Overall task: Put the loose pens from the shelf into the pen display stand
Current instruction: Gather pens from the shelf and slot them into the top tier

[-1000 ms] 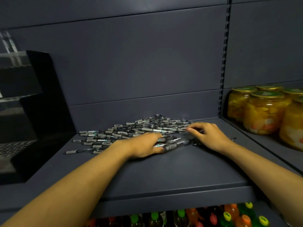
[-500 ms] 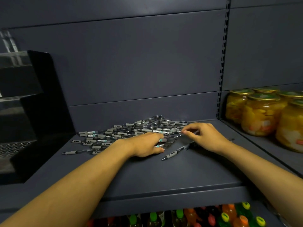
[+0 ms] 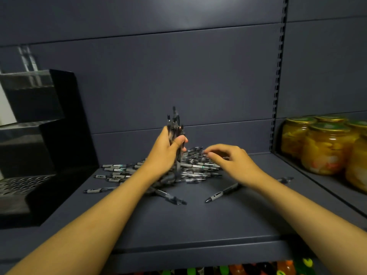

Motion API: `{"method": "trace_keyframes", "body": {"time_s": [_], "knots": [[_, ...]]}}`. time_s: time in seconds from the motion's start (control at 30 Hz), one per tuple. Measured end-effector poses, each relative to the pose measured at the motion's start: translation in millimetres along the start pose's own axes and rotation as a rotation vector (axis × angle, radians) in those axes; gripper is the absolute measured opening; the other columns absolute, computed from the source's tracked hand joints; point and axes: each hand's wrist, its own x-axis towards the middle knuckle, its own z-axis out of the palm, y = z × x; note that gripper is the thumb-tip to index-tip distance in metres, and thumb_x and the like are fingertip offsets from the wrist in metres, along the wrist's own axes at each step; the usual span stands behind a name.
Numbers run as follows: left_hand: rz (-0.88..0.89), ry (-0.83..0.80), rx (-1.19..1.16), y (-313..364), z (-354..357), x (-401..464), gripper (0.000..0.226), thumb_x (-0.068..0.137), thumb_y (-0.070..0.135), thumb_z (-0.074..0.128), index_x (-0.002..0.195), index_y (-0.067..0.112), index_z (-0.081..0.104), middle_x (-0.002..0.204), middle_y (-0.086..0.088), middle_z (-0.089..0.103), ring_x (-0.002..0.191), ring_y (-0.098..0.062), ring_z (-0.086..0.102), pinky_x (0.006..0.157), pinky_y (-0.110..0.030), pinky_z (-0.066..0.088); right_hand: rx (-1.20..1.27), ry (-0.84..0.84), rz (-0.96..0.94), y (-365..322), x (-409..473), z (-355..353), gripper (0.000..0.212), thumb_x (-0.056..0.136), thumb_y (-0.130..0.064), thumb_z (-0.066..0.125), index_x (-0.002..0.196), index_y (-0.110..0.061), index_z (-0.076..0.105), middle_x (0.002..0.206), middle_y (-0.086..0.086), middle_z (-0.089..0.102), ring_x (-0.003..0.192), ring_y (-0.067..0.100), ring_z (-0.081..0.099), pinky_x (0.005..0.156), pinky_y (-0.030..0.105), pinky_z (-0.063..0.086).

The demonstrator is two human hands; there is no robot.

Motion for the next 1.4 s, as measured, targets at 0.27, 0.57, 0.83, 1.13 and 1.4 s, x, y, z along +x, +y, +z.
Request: {"method": "trace_keyframes", "body": {"time_s": [0.27,0.57,0.83,1.13,1.4], "knots": [[0.005,0.035,-0.118,-8.3,13.7,-11.7,0.019,0.102,0.015,0.048,0.12,0.012,0.053,0.1,0.01,0.065,0.091,0.006,0.062,0.082,-0.013,0.048,0.356,-0.023,0.02,-37.2,4.5,39.6,0.049,0.091,-0.038,0.066,0.137,-0.029,0.05,0.123,-0.016,0.062,0.112,0.002,0.063,0.101,0.032,0.052],[0.03,0.016,-0.165,-17.4,54.5,-17.8,0.025,0.103,0.01,0.043,0.126,0.016,0.05,0.11,0.007,0.063,0.102,0.008,0.059,0.085,-0.01,0.047,0.397,0.089,0.086,-52.2,15.5,54.2,0.044,0.086,-0.043,0.071,0.124,-0.027,0.057,0.11,-0.011,0.067,0.105,0.007,0.065,0.099,0.037,0.052],[0.012,0.011,-0.224,-28.9,74.1,-6.1,0.026,0.103,0.01,0.042,0.125,0.009,0.056,0.117,-0.005,0.067,0.112,-0.009,0.063,0.095,-0.027,0.052,0.359,0.13,0.088,-31.8,23.0,52.2,0.031,0.09,-0.043,0.066,0.114,-0.025,0.058,0.098,-0.011,0.066,0.098,0.005,0.065,0.09,0.031,0.052],[0.055,-0.021,-0.191,-43.5,81.2,-7.8,0.033,0.099,-0.002,0.041,0.126,0.008,0.057,0.117,-0.002,0.067,0.111,-0.004,0.062,0.09,-0.019,0.051,0.361,0.177,0.086,-14.5,20.3,58.0,0.045,0.084,-0.043,0.073,0.122,-0.035,0.049,0.103,-0.016,0.067,0.098,-0.004,0.064,0.094,0.03,0.053],[-0.035,-0.015,-0.299,-48.1,84.9,-14.5,0.032,0.102,0.019,0.041,0.13,0.007,0.05,0.12,0.0,0.061,0.114,-0.016,0.057,0.099,-0.03,0.047,0.356,0.2,-0.024,-11.5,15.4,64.8,0.051,0.089,-0.036,0.069,0.135,-0.039,0.046,0.116,-0.016,0.067,0.11,-0.002,0.062,0.097,0.026,0.05]]}}
